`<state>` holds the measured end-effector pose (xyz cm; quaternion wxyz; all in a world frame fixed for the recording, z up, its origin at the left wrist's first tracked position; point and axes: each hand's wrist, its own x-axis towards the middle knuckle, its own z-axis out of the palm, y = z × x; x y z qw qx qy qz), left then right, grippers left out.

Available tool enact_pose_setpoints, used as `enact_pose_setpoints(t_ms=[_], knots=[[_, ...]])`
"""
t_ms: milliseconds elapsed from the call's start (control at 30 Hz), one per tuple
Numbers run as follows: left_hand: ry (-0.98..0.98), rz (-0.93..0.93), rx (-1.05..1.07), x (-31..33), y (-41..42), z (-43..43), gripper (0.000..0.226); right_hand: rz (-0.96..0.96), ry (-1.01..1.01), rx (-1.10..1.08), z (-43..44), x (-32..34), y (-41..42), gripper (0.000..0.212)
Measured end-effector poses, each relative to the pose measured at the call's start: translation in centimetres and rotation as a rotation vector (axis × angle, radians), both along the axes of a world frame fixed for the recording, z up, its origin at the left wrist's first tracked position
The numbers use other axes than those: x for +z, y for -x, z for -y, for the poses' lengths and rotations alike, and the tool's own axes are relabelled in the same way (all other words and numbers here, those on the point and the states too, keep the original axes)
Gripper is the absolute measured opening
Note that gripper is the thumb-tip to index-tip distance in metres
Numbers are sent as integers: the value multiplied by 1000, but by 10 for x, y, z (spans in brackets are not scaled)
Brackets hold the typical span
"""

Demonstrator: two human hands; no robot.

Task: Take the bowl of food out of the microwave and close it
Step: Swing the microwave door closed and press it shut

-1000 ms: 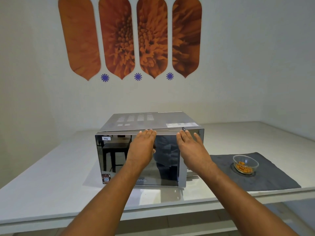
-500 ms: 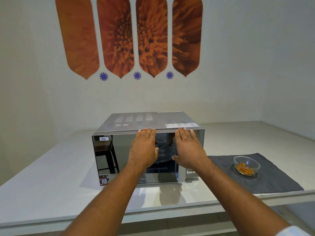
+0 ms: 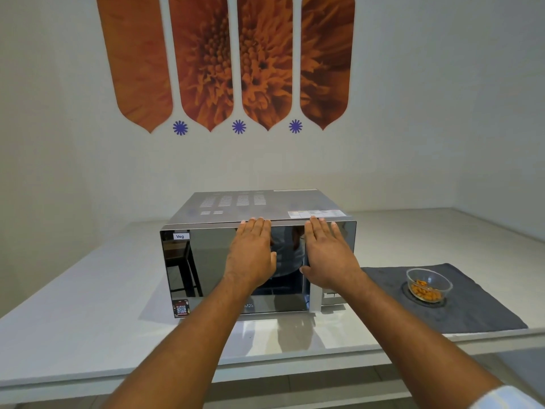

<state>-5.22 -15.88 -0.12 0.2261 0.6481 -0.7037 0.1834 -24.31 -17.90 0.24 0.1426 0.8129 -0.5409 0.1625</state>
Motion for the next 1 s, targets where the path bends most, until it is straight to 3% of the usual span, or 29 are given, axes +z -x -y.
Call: enact_pose_setpoints(t_ms=[267,1000], knots=[[-11,23,6,1,-2,10,69,-44,35,7,7,-1,1,107],[-9,40,0,-3,-2,9,74,-18,-33,16,11,-3,2,117]])
